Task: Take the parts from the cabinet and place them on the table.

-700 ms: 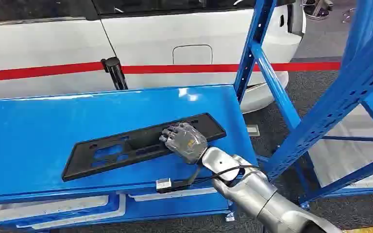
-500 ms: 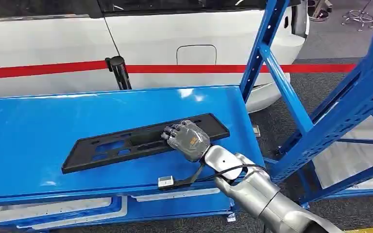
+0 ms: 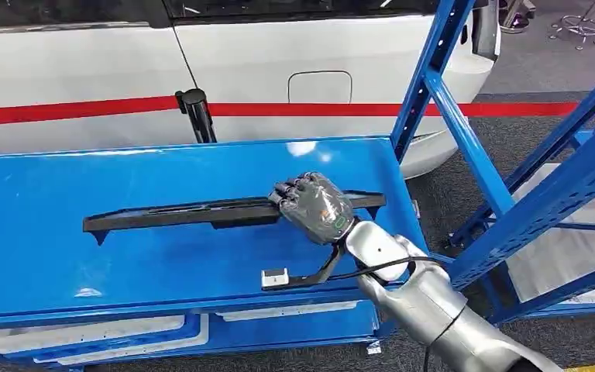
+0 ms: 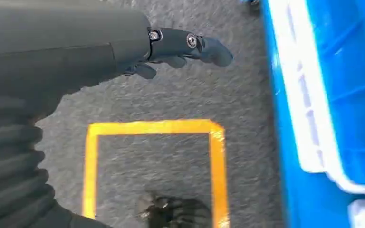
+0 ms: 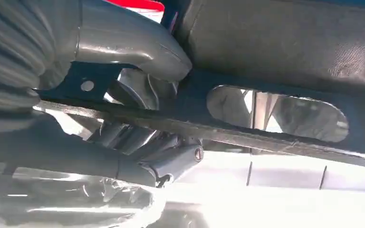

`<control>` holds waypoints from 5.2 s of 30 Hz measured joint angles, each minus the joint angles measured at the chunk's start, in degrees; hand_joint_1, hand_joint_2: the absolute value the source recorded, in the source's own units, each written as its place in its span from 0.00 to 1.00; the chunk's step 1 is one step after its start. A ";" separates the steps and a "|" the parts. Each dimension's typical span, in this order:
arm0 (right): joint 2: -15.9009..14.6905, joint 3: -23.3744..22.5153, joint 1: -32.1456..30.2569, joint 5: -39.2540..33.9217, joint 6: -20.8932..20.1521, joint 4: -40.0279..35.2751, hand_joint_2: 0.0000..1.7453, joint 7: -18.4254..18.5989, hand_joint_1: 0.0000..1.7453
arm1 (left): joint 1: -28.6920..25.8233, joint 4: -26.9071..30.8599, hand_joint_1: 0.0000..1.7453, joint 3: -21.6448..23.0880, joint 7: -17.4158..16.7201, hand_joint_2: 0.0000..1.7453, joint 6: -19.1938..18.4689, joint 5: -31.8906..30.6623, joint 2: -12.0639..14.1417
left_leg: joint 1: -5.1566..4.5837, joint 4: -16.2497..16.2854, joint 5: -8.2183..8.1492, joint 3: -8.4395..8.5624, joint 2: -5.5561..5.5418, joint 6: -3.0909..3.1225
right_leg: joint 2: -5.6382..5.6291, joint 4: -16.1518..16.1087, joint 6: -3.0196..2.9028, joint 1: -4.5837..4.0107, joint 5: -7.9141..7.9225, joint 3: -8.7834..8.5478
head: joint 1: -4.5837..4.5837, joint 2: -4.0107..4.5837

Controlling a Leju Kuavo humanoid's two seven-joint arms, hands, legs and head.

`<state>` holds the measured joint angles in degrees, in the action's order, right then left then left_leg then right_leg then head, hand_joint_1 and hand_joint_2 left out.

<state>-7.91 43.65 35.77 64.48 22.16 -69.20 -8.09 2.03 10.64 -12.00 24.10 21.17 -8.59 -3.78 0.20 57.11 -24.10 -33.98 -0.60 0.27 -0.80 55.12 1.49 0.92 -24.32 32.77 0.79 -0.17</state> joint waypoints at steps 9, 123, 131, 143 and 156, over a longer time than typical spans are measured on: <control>-1.31 -2.42 -3.13 1.53 -0.09 -2.55 1.00 0.52 1.00 | 0.02 0.00 0.00 0.96 -2.36 1.00 -3.01 -1.77 0.11 | -0.05 0.25 -0.26 -0.04 -0.02 0.43 | 0.02 -0.06 0.17 0.60 0.08 0.01 | 0.04 0.00; -0.59 -4.02 -3.21 3.78 -3.52 -4.08 1.00 1.27 1.00 | 0.66 0.00 0.00 1.20 -3.73 1.00 -5.31 -2.40 -0.37 | -0.11 1.49 3.07 -8.19 0.49 0.46 | 1.41 -3.13 -3.61 -0.28 -1.92 -5.72 | -0.52 0.00; 0.15 -3.69 -2.36 2.47 -4.06 -2.62 1.00 -1.01 1.00 | 0.75 0.04 0.00 1.14 -3.54 1.00 -4.61 -1.51 -0.18 | 3.82 5.19 -0.88 1.02 0.56 -4.64 | 1.67 0.15 -0.74 1.61 1.66 1.54 | -0.28 0.00; 0.61 -3.63 -0.69 1.84 -3.83 0.33 1.00 -1.03 1.00 | 1.11 0.07 0.00 0.96 -3.04 1.00 -4.74 -1.79 -0.20 | 0.63 1.60 2.98 -4.73 0.46 2.00 | 1.05 20.81 1.65 0.58 -7.08 8.83 | -0.33 0.00; 1.09 -3.58 -1.25 2.05 -4.30 -0.15 1.00 -0.13 1.00 | 0.68 0.13 0.00 0.94 -2.82 1.00 -4.45 -2.23 -0.24 | 1.17 14.87 -4.07 -11.89 0.38 -1.66 | 1.35 -0.39 -3.52 -0.19 -2.84 -4.01 | 0.03 0.00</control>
<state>-6.82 40.06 34.53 66.53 17.86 -69.35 -8.22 2.71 10.78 -11.06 21.29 16.72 -10.82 -4.02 1.36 71.98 -28.17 -45.87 -0.23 -1.40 0.55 54.74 -2.02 0.73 -27.16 28.76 0.81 -0.18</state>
